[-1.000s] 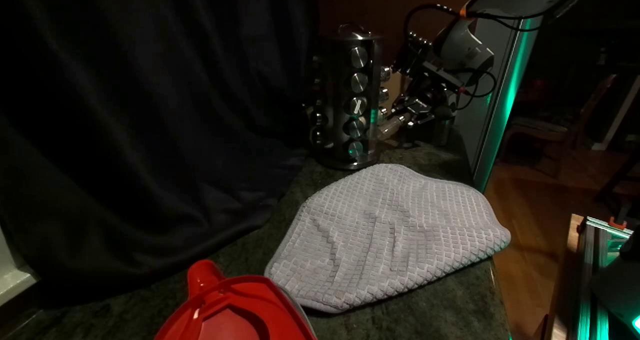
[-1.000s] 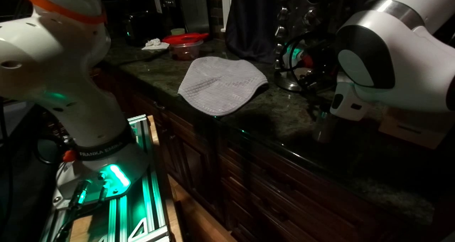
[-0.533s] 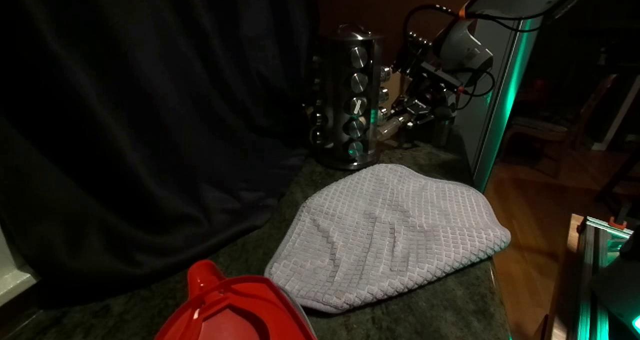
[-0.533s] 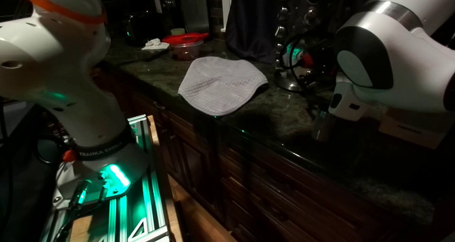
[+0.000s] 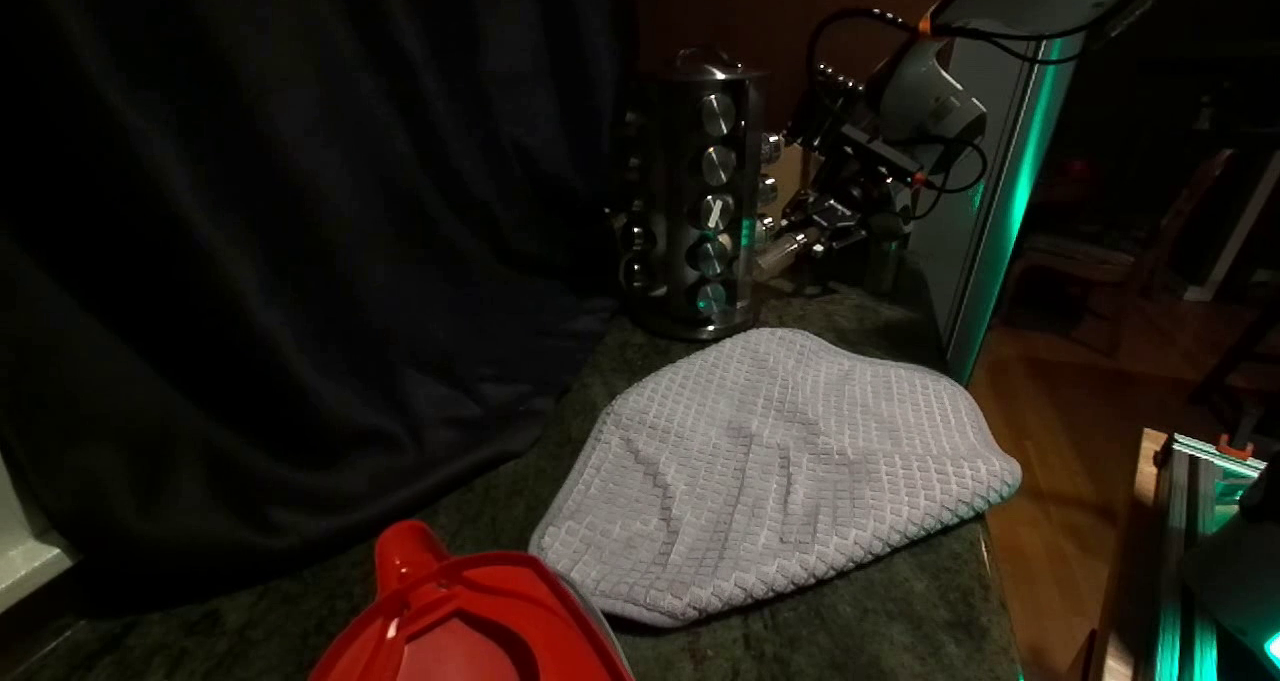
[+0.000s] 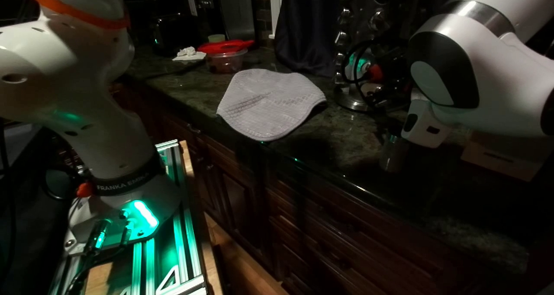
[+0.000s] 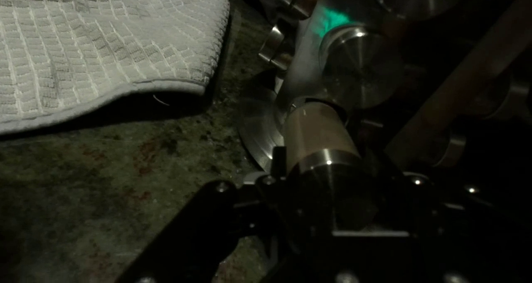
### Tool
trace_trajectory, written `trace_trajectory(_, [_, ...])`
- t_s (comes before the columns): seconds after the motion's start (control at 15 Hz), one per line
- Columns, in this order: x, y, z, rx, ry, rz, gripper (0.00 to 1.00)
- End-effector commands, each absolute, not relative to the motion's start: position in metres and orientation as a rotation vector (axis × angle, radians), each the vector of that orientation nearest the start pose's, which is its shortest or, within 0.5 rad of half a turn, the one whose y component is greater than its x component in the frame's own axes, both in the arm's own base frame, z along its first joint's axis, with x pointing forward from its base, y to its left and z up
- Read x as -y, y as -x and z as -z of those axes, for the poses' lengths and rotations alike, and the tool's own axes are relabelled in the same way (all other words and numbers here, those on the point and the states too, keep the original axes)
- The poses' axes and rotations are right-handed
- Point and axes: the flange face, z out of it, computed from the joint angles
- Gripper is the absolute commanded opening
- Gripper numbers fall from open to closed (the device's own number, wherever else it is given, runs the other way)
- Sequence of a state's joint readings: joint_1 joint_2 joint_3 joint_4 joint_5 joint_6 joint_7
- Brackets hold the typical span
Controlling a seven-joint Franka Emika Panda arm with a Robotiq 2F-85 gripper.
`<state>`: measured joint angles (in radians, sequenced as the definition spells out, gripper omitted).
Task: Place the spice jar onto the spice rack
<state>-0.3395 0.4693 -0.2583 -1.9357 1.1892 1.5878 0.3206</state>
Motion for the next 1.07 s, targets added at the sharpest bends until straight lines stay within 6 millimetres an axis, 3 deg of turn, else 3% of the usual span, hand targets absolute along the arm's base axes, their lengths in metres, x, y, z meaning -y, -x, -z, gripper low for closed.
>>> trace_trajectory(0.0, [0.232,-0.531,-0.253,-1.387,1.451,-0.584,0.24])
trace_trajectory(1.0, [0.215,-0.538,-0.245,-1.448,1.399,-0.584,0.24])
